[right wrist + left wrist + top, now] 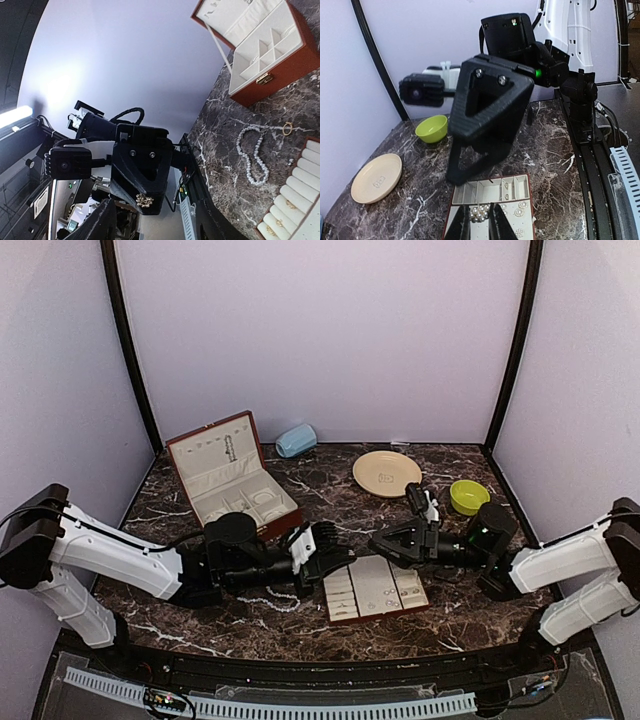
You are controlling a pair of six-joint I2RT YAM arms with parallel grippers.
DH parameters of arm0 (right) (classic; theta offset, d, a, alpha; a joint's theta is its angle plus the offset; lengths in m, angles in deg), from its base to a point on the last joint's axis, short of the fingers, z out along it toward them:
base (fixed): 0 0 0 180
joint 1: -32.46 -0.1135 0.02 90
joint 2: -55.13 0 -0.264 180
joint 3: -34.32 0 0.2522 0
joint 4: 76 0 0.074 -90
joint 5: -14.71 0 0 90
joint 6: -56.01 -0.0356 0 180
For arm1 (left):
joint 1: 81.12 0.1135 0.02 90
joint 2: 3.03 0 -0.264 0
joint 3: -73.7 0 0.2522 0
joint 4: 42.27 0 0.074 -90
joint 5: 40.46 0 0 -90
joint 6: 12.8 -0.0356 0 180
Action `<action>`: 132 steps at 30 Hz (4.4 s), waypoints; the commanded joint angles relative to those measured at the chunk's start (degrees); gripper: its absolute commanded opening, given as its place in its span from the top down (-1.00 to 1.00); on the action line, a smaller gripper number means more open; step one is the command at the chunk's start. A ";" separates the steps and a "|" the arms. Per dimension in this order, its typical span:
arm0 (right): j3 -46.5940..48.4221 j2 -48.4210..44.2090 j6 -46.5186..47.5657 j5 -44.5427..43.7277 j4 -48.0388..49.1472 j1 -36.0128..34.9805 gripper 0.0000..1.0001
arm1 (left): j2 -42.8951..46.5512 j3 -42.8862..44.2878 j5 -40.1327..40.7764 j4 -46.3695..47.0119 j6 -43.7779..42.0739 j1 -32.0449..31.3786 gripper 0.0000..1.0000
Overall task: Organize the mixed jewelry
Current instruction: Pass from the right arm to the left, then adjust the compartment layer at the center of the board.
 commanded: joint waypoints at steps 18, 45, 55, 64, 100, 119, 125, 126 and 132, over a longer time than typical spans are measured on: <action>14.06 -10.13 33.11 -35.56 -81.90 8.78 0.12 | -3.91 19.05 -22.47 -46.21 27.26 5.96 0.76; 18.24 4.58 37.80 -42.87 -82.09 2.78 0.85 | -5.99 27.85 -21.32 -59.36 32.07 8.91 0.77; 19.16 5.12 37.35 -45.89 -82.62 2.19 1.00 | -4.56 27.65 -20.80 -60.68 31.09 10.22 0.77; 24.19 -1.57 38.83 -46.03 -90.10 1.75 1.00 | -0.25 26.85 -18.80 -63.84 31.88 13.23 0.79; 31.95 12.29 24.15 -45.55 -95.97 -26.55 1.00 | 7.34 23.14 -20.28 -66.80 30.16 20.47 0.79; 39.72 21.72 21.70 -49.29 -95.77 -23.94 1.00 | 7.49 21.62 -22.59 -69.66 30.25 20.81 0.79; 40.79 23.31 22.89 -49.58 -92.50 -21.16 1.00 | 8.10 19.76 -23.98 -72.46 31.08 20.82 0.79; 41.27 23.89 23.31 -49.45 -92.05 -20.71 1.00 | 8.12 19.54 -24.12 -72.64 31.35 20.79 0.79; 43.98 27.19 24.82 -49.56 -89.82 -19.95 1.00 | 8.77 17.99 -24.79 -73.19 32.69 20.77 0.80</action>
